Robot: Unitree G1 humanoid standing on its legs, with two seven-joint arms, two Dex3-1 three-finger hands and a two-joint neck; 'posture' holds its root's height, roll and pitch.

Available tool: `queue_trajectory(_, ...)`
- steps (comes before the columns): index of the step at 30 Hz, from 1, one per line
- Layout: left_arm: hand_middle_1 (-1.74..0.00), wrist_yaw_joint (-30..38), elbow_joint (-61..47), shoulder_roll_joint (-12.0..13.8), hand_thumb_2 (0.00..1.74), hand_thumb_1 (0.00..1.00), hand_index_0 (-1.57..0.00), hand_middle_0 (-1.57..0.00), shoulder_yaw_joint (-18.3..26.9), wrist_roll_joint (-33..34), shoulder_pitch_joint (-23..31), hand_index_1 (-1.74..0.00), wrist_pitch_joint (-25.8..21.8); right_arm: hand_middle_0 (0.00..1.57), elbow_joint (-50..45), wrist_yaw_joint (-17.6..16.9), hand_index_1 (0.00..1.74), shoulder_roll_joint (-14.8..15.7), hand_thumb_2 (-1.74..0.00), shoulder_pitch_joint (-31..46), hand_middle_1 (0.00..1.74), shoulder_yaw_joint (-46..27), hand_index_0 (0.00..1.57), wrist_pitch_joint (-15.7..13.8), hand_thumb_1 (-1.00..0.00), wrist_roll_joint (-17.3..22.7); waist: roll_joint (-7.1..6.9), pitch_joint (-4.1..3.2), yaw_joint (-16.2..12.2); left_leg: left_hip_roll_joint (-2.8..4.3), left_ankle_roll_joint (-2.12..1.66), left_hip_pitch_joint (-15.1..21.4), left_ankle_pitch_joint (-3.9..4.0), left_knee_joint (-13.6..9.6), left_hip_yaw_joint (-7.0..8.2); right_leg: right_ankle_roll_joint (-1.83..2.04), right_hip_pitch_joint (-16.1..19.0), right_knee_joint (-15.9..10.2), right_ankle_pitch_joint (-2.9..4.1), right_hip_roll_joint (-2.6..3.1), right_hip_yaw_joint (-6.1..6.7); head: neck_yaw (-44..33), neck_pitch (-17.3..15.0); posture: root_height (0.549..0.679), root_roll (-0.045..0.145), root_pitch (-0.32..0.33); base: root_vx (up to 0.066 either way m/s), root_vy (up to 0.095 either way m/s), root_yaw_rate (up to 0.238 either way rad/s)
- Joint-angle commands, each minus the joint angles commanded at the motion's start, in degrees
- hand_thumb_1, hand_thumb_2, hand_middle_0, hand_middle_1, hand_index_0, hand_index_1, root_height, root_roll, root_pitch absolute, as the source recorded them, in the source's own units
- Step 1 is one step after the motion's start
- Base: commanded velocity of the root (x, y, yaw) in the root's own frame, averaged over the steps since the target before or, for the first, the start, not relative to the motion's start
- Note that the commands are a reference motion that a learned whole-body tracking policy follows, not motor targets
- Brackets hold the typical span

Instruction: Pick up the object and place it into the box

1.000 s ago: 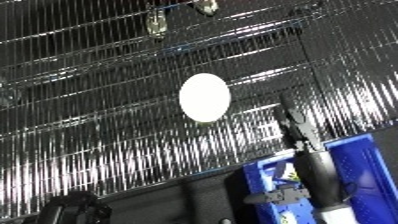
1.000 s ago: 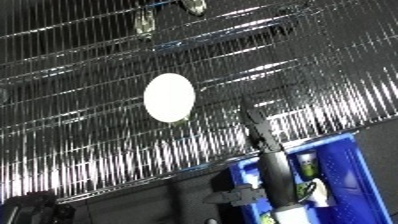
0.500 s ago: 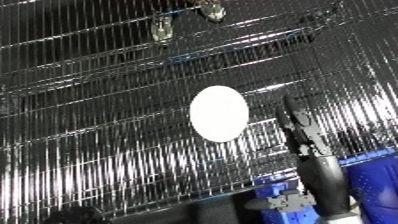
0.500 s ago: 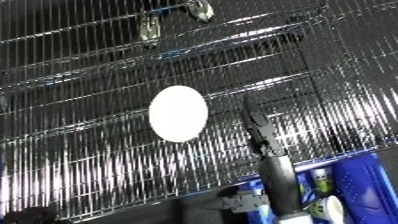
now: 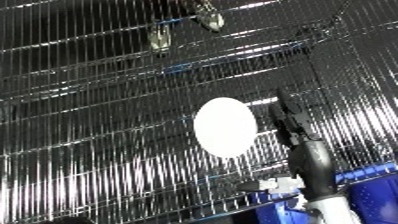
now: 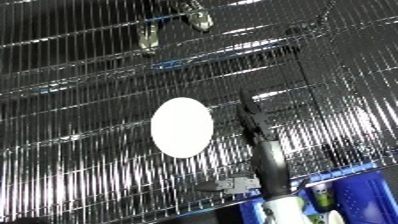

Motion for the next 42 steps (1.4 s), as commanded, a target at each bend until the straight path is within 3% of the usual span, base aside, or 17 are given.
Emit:
queue_trajectory(11,-1.74,-0.14,0.76,-0.77,1.74,1.0,-1.57,-1.57,-1.3,-1.15,-1.5,-1.74,-0.18,0.0,6.02,0.78,0.0,1.95,0.0,-6.95,0.0,3.1,0.0,0.34,0.0,0.06,1.11,0.0,1.23,-0.58,0.13,-0.1,0.37,-0.57,-0.16,-0.25,-0.48,0.12,0.03,-0.03,-0.13,3.2,-0.33,0.594,0.029,0.269,-0.009,0.015,0.034)
queue_trajectory(23,-1.74,-0.33,1.82,-1.42,1.74,1.0,-1.57,-1.57,-2.0,-1.53,-1.44,-1.74,-0.73,0.94,9.37,0.43,1.04,3.71,-1.04,-9.32,1.04,4.2,0.94,0.05,-0.6,0.68,1.81,0.0,1.51,-0.62,0.1,0.99,1.05,-2.16,-0.09,-0.45,0.13,-0.61,0.1,0.07,-0.12,4.76,-0.11,0.597,0.033,0.267,-0.014,0.005,0.008)
queue_trajectory(30,-1.74,-0.58,1.69,-0.92,1.74,1.0,-1.57,-1.57,-1.58,-1.51,-0.51,-1.74,-1.01,0.94,8.46,-1.61,1.04,2.71,-1.04,-7.62,1.04,3.66,0.94,-0.07,-0.6,-0.57,1.74,0.0,0.93,-0.34,-0.07,2.81,1.64,-4.09,0.01,-0.33,1.62,-2.06,0.47,0.14,0.1,4.84,0.9,0.601,0.034,0.259,-0.021,-0.014,-0.029)
queue_trajectory(36,-1.74,-1.16,1.34,-0.9,1.74,1.0,-1.57,-1.57,-0.78,-0.61,1.7,-1.74,-1.88,0.94,2.44,-3.4,1.04,1.36,-1.04,-2.98,1.04,1.17,0.94,-1.71,-0.6,-1.47,1.13,0.0,-0.65,0.25,-0.25,5.74,2.43,-7.25,0.26,-0.12,4.14,-4.59,1.0,0.73,0.69,2.81,2.64,0.609,0.035,0.247,-0.033,-0.023,-0.093)
queue_trajectory(42,-1.74,-0.72,0.65,-1.02,1.74,1.0,-1.57,-1.57,0.34,0.85,3.22,-1.74,-2.38,0.94,-7.31,-4.2,1.04,1.1,-1.04,3.46,1.04,-2.57,0.94,-2.74,-0.6,-3.73,0.02,0.0,-3.13,1.24,-0.63,8.71,3.38,-10.38,0.72,0.3,6.69,-7.39,1.98,1.51,1.42,0.92,2.03,0.617,0.035,0.232,-0.052,-0.034,-0.169)
